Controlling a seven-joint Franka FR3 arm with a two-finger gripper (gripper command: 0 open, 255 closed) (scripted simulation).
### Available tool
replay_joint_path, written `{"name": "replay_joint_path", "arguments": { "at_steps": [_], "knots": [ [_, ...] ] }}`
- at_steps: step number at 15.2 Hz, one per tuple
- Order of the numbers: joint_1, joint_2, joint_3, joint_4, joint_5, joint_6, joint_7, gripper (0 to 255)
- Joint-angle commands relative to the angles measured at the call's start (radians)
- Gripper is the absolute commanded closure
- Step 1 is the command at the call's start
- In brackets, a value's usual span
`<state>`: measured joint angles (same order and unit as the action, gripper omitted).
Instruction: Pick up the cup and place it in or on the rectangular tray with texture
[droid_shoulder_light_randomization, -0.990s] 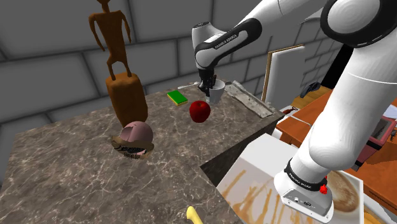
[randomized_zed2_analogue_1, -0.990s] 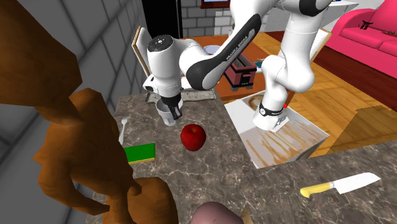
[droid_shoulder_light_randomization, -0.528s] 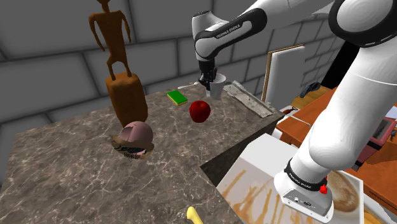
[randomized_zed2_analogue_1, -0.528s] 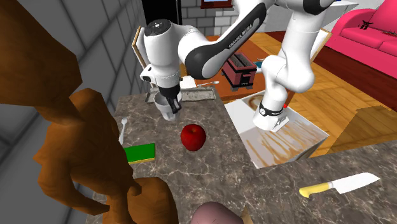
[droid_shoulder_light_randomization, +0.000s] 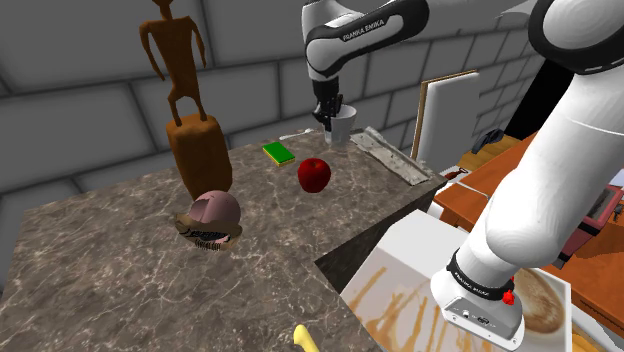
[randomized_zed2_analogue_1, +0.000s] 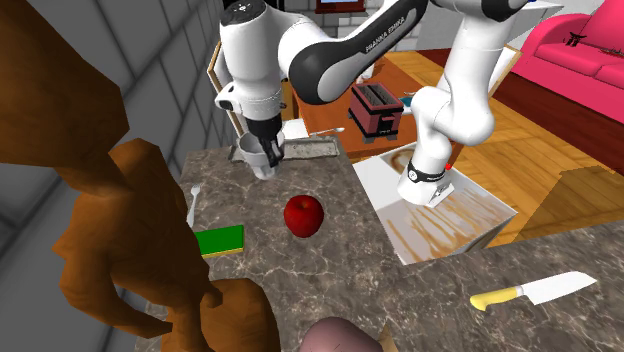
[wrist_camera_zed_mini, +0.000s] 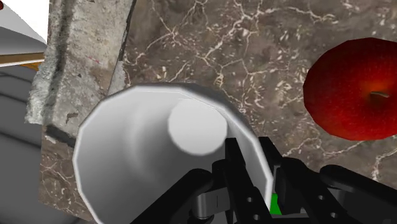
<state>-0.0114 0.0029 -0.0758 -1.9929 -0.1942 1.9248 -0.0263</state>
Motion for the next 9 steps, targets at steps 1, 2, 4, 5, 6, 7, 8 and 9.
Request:
{"name": "replay_joint_path", "arguments": {
  "at_steps": [1,2,4,5,6,7,8,9],
  "knots": [
    [0.000,-0.005,0.000,0.020,0.001,-0.025,-0.005,255],
    [0.000,-0.008,0.000,0.030,0.002,-0.038,-0.007,255],
    [-0.020,-0.048,-0.021,-0.010,-0.005,-0.030,-0.045,255],
    [-0.031,-0.066,-0.031,-0.028,-0.009,-0.026,-0.064,255],
    [-0.041,-0.084,-0.042,-0.045,-0.014,-0.023,-0.083,255],
    [-0.051,-0.101,-0.054,-0.061,-0.018,-0.020,-0.103,255],
    [-0.062,-0.117,-0.066,-0.076,-0.023,-0.018,-0.123,255],
    [-0.072,-0.133,-0.078,-0.090,-0.028,-0.016,-0.143,255]
  ]
}}
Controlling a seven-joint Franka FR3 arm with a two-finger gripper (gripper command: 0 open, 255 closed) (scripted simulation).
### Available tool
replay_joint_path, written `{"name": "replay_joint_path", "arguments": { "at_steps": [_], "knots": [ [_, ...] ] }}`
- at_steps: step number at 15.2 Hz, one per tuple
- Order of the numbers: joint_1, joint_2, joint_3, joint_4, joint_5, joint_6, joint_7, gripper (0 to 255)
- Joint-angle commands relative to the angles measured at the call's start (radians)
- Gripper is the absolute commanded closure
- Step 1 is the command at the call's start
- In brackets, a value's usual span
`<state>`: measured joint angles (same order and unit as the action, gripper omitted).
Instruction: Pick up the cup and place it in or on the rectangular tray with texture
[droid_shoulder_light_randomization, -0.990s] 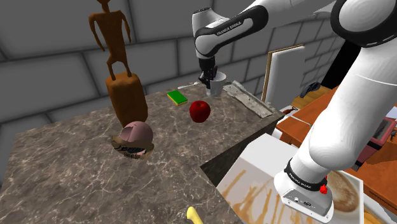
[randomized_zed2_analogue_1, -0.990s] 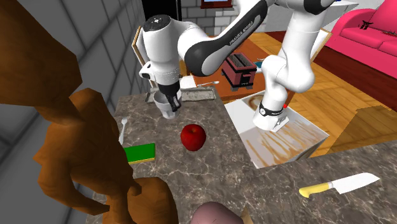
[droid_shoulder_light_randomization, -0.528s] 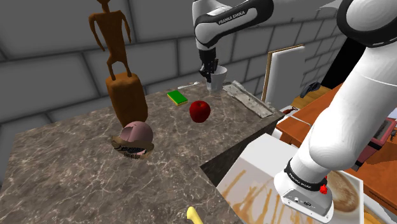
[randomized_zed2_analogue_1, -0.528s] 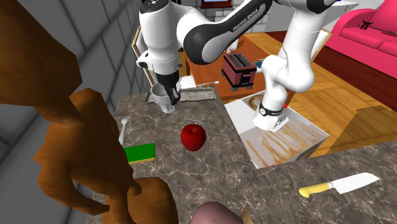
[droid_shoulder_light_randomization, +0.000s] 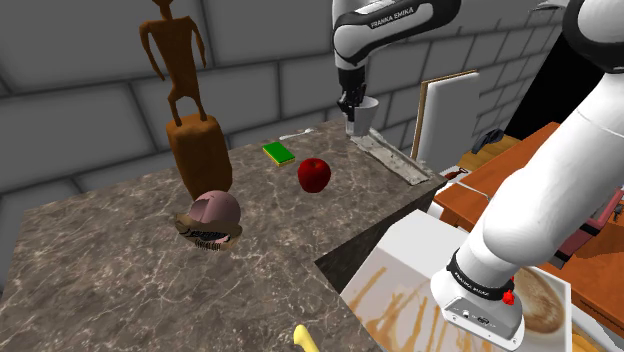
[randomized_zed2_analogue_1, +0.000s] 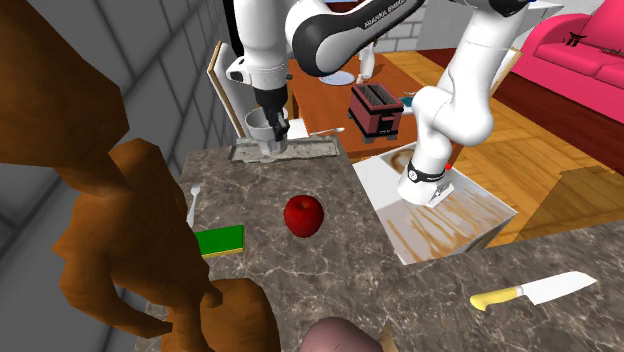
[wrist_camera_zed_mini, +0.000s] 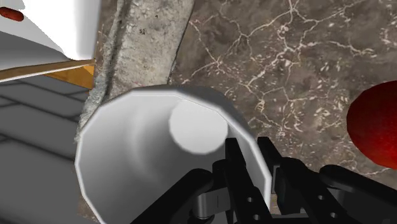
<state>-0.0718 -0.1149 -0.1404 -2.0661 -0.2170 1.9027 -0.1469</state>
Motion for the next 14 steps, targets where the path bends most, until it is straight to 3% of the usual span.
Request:
{"name": "replay_joint_path", "arguments": {
  "at_steps": [1,10,14],
  "knots": [
    [-0.022,-0.030,-0.025,-0.029,-0.011,0.009,-0.043,255],
    [-0.114,-0.121,-0.143,-0.090,-0.059,0.021,-0.231,255],
    [-0.116,-0.109,-0.147,-0.132,-0.062,0.075,-0.223,255]
  ]
}}
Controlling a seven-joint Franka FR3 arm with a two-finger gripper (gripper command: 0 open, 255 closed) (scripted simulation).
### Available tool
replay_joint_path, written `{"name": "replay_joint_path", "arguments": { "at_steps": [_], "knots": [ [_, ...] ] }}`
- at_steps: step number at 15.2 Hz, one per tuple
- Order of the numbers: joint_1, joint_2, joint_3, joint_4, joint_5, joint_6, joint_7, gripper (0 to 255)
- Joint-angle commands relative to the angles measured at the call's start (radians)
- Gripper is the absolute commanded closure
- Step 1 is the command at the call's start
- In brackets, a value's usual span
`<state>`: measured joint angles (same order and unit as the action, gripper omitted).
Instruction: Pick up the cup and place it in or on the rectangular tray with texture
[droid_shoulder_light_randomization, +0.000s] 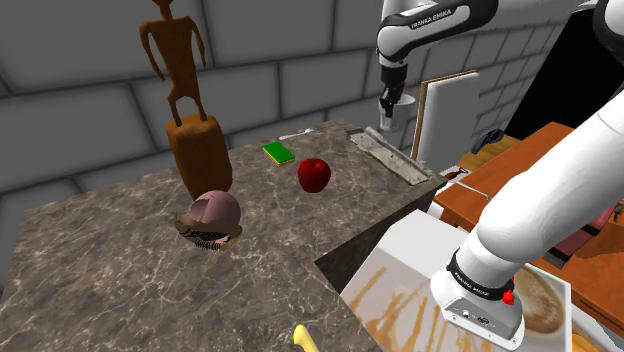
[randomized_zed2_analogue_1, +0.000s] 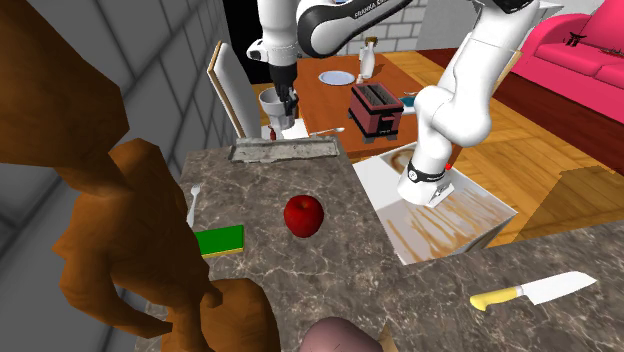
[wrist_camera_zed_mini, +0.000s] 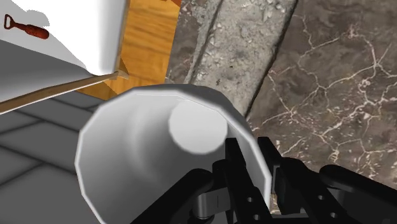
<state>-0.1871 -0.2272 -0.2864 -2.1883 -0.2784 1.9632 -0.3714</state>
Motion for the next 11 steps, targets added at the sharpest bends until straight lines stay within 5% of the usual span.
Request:
{"name": "replay_joint_path", "arguments": {
  "at_steps": [1,11],
  "knots": [
    [-0.001,0.007,-0.002,-0.020,-0.002,0.028,0.004,255],
    [-0.005,0.056,-0.013,-0.110,-0.009,0.164,0.024,255]
  ]
}}
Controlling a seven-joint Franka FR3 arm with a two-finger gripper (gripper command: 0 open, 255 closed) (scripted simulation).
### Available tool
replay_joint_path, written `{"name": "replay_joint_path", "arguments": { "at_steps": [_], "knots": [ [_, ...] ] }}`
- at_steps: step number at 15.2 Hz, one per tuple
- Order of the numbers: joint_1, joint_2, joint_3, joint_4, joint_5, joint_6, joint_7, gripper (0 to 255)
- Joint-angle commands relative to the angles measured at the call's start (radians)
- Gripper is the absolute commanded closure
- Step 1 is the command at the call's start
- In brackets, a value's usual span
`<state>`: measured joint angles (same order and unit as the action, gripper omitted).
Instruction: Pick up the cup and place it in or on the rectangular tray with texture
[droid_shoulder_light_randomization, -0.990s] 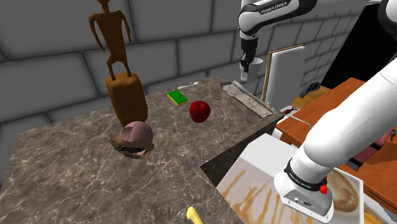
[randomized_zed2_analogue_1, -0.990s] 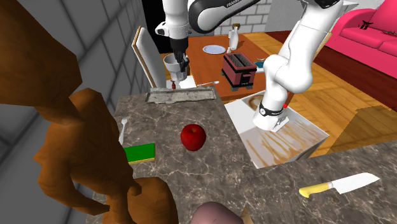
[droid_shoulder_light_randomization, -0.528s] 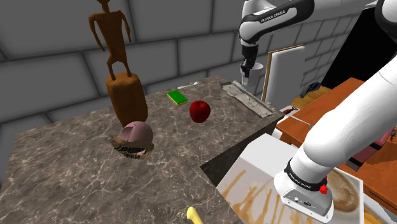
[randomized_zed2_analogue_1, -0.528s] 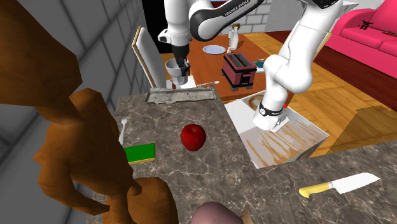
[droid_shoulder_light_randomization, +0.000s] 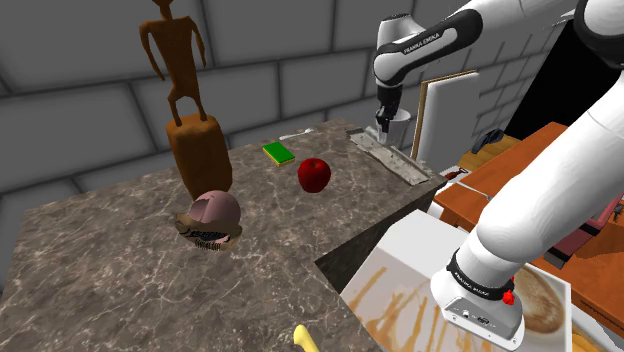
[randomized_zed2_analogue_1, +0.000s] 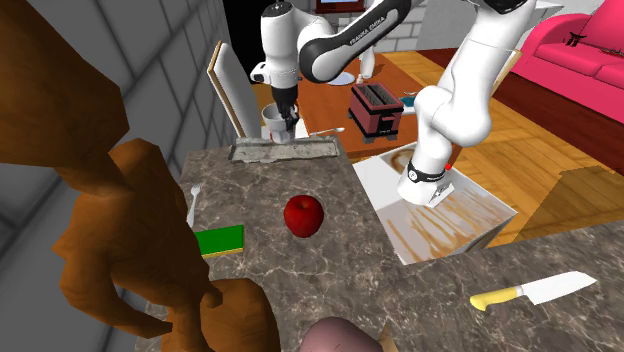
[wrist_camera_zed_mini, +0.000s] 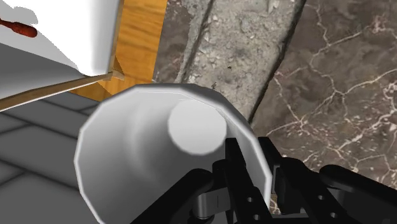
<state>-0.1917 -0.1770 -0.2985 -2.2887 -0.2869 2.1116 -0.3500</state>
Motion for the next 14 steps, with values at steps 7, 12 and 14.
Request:
{"name": "replay_joint_path", "arguments": {
  "at_steps": [7,12,14],
  "knots": [
    [-0.002,0.026,-0.005,-0.033,-0.003,0.060,0.008,255],
    [-0.002,0.026,-0.005,-0.033,-0.003,0.060,0.008,0],
    [-0.002,0.026,-0.005,-0.034,-0.003,0.060,0.008,0]
  ]
}}
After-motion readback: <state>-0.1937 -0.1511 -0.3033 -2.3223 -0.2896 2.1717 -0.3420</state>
